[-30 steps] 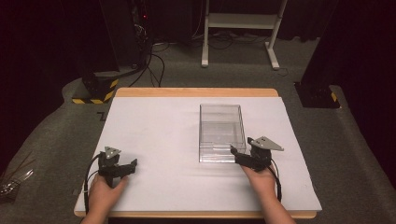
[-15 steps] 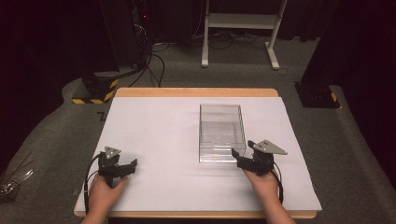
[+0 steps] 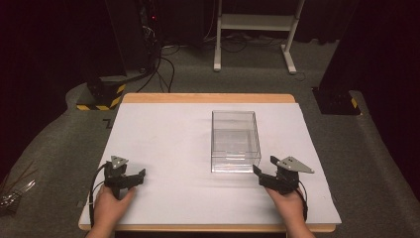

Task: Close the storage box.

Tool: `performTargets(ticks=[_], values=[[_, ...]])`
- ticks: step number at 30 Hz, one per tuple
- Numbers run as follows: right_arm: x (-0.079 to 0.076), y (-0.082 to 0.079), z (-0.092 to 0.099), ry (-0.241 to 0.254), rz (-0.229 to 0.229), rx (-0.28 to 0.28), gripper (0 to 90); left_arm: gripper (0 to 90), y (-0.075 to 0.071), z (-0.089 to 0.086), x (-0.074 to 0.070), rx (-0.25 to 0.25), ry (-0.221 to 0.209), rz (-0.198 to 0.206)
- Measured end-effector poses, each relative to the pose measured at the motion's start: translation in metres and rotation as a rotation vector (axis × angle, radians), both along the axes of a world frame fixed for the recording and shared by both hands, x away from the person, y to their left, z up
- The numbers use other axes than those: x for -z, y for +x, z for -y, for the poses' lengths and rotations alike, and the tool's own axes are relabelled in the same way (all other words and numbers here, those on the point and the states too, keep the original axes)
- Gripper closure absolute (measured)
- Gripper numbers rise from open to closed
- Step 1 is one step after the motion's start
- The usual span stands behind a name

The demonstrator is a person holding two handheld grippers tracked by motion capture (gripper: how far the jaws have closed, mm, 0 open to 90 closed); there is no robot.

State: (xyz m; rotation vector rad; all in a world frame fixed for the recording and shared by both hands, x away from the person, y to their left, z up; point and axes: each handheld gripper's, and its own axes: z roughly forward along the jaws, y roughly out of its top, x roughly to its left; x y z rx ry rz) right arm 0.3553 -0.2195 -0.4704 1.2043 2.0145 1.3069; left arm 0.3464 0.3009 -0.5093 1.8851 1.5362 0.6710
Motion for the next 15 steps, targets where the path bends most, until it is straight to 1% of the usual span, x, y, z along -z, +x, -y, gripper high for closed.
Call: performTargets(ticks=[3, 4, 5, 7, 8, 9, 10, 12, 13, 15], values=[[0.002, -0.004, 0.009, -0.008, -0.006, 0.017, 22.2, 11.5, 0.000, 0.000, 0.000, 0.000, 0.000, 0.000], [0.002, -0.004, 0.009, -0.008, -0.006, 0.017, 22.2, 11.5, 0.000, 0.000, 0.000, 0.000, 0.000, 0.000], [0.004, -0.006, 0.017, -0.016, -0.011, 0.028, 22.2, 11.5, 0.000, 0.000, 0.000, 0.000, 0.000, 0.000], [0.005, -0.008, 0.024, -0.023, -0.015, 0.044, 22.3, 11.5, 0.000, 0.000, 0.000, 0.000, 0.000, 0.000], [0.005, -0.008, 0.024, -0.023, -0.015, 0.044, 22.3, 11.5, 0.000, 0.000, 0.000, 0.000, 0.000, 0.000], [0.007, -0.010, 0.032, -0.031, -0.019, 0.058, 22.3, 11.5, 0.000, 0.000, 0.000, 0.000, 0.000, 0.000], [0.008, -0.012, 0.035, -0.030, -0.027, 0.070, 22.3, 11.5, 0.000, 0.000, 0.000, 0.000, 0.000, 0.001], [0.011, -0.013, 0.043, -0.036, -0.027, 0.081, 22.3, 11.5, 0.000, 0.000, 0.000, 0.000, 0.000, 0.001], [0.011, -0.013, 0.043, -0.036, -0.027, 0.081, 22.3, 11.5, 0.000, 0.000, 0.000, -0.001, 0.000, 0.001], [0.014, -0.015, 0.051, -0.046, -0.039, 0.101, 22.5, 11.5, 0.000, 0.000, 0.000, -0.001, -0.001, 0.001]])
